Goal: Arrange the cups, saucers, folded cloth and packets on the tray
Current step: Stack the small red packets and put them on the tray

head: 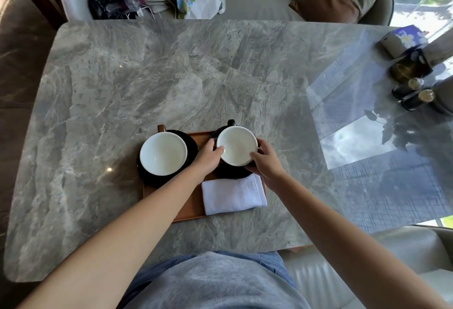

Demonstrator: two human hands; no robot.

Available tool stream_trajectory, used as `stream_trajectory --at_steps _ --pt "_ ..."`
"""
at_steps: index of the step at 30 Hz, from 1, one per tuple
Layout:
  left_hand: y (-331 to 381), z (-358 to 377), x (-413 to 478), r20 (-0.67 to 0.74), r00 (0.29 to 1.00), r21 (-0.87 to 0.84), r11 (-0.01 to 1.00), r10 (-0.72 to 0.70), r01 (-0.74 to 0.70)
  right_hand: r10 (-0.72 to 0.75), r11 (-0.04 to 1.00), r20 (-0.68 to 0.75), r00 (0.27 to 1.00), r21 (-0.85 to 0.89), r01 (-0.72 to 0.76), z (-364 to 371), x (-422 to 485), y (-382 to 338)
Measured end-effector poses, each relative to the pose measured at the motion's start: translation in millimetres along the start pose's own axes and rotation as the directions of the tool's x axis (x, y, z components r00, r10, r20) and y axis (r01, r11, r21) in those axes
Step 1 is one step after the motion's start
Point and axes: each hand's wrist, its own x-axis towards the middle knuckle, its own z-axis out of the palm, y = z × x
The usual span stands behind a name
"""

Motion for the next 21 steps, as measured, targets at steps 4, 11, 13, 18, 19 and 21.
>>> stream_trajectory --at_steps 4,11,13,18,19,21 --pt "-1.0 0.5 0.2 -0.01 1.0 -0.021 1.0 0.01 -0.01 -0.009 1.0 0.011 1.0 -0.003 0.009 -0.4 -1.0 2.3" --pt "-2.0 2.5 0.5 -0.016 1.0 -0.037 0.999 0.018 -0.019 -0.014 0.999 -0.002 1.0 0.045 0.014 2.0 -3.7 5.0" --pt "-2.2 2.3 1.1 -0.012 1.0 -0.039 0.999 0.02 -0.021 -0.006 0.999 0.001 1.0 0.051 0.006 1.6 -3.3 4.4" --pt "-4.8 2.6 2.2 -0.008 1.0 -0.037 0.999 0.027 -0.027 0.006 0.999 0.009 1.0 0.05 -0.006 1.1 -2.5 4.3" --pt "-4.9 2.6 2.5 -0.004 1.0 -0.038 0.999 0.025 -0.025 0.0 0.999 0.007 1.0 0.038 -0.001 1.1 -2.1 4.8" --pt "-4.9 2.9 3.6 0.005 1.0 -0.037 0.999 0.022 -0.022 -0.021 1.0 0.003 1.0 0.006 0.021 0.9 -1.8 6.0"
